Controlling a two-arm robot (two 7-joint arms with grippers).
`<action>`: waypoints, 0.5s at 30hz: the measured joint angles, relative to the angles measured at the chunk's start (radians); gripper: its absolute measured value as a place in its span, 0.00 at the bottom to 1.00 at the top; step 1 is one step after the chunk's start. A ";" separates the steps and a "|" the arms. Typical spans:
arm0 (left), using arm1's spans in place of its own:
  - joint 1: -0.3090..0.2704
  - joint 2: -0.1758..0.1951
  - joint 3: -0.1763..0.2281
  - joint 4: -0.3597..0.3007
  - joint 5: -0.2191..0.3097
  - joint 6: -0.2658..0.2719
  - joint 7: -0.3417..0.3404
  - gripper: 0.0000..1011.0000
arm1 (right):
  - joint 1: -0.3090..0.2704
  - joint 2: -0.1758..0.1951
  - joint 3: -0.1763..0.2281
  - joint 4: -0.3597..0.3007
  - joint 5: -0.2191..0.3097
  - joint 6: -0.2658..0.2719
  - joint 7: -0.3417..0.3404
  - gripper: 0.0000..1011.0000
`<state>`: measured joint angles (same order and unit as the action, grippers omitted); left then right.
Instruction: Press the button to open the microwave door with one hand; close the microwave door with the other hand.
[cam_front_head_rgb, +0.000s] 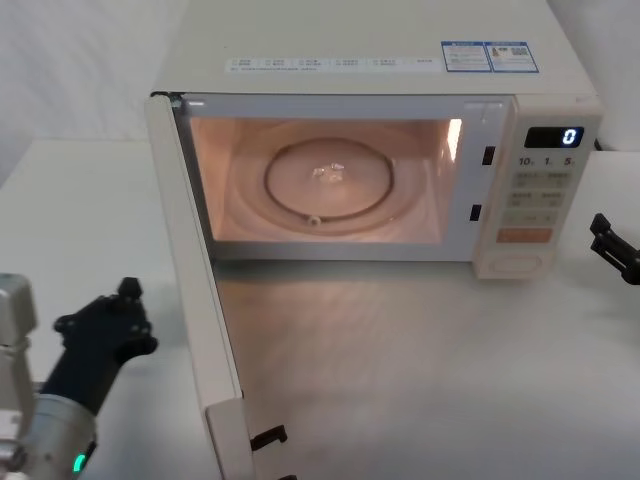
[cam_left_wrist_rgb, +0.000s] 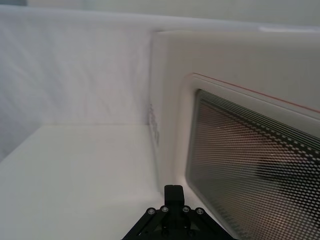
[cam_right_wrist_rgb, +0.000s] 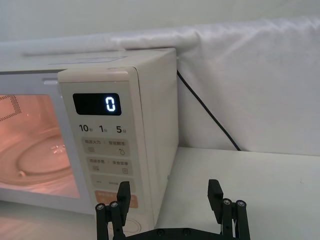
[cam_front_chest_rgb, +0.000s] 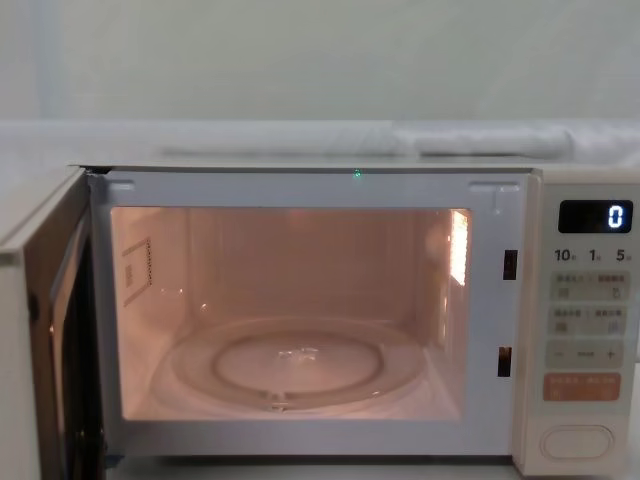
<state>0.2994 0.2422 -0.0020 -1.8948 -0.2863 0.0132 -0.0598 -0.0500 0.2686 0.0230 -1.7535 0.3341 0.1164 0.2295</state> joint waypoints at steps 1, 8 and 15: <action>0.006 0.000 -0.009 -0.008 -0.005 0.008 -0.002 0.00 | 0.000 0.000 0.000 0.000 0.000 0.000 0.000 0.99; 0.067 -0.001 -0.081 -0.079 -0.034 0.036 -0.023 0.00 | 0.000 0.000 0.000 0.000 0.000 0.000 0.000 0.99; 0.142 0.017 -0.148 -0.163 -0.068 0.022 -0.085 0.00 | 0.000 0.000 0.000 0.000 0.000 0.000 0.000 0.99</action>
<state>0.4414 0.2588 -0.1503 -2.0577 -0.3543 0.0351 -0.1449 -0.0500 0.2686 0.0230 -1.7534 0.3342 0.1164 0.2295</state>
